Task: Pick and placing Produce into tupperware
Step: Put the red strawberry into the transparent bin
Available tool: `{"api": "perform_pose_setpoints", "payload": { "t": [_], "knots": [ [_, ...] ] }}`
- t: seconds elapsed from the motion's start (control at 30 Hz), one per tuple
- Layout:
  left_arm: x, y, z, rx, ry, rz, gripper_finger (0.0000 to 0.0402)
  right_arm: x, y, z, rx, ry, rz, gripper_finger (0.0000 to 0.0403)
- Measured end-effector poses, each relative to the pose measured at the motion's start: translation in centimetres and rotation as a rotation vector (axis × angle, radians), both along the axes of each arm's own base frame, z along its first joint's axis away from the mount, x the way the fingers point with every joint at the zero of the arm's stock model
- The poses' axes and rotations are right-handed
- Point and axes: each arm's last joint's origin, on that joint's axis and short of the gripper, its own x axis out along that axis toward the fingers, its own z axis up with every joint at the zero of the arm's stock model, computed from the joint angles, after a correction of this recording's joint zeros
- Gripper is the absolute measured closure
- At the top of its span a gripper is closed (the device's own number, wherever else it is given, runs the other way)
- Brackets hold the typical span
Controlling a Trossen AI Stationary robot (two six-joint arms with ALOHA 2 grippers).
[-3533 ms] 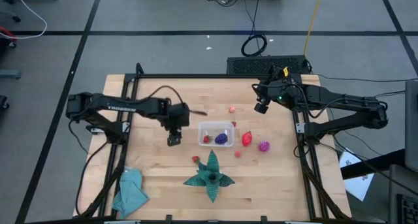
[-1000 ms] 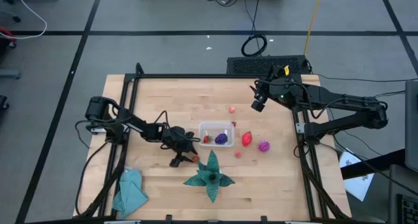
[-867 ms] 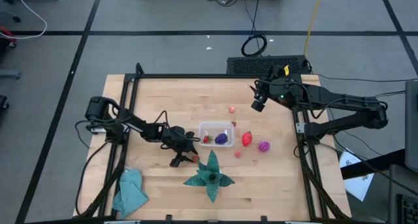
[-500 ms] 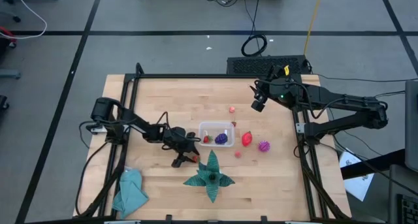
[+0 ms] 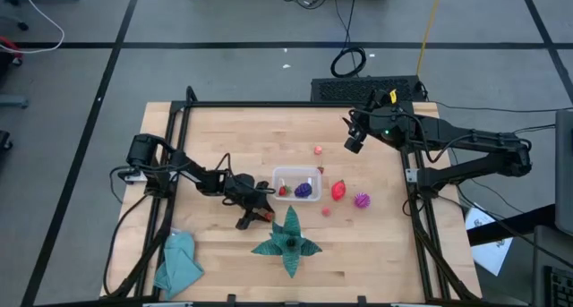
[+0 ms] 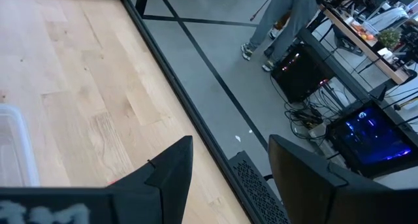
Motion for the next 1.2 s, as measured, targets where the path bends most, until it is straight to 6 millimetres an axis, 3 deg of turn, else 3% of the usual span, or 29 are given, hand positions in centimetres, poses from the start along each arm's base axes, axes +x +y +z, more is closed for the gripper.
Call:
{"api": "perform_pose_setpoints", "payload": {
  "t": [0.13,0.4,0.7,0.93,1.2],
  "knots": [
    [0.0,0.0,0.0,-0.002,0.0,-0.003,0.0264,0.0,0.0,0.0,0.0,0.0,0.0,0.0211],
    [0.0,0.0,0.1,-0.002,-0.002,-0.002,0.0247,0.0,0.0,0.0,0.004,-0.005,-0.003,0.0211],
    [-0.1,0.0,0.4,-0.001,-0.003,0.005,0.0264,0.0,0.0,0.0,0.012,-0.011,-0.009,0.0211],
    [-0.3,0.3,0.6,0.003,0.024,0.016,0.0253,0.0,0.0,0.0,0.012,-0.011,-0.009,0.0211],
    [-1.3,0.9,3.3,0.049,0.029,0.016,0.0252,0.0,0.0,0.0,0.012,-0.011,-0.009,0.0211]
  ]
}}
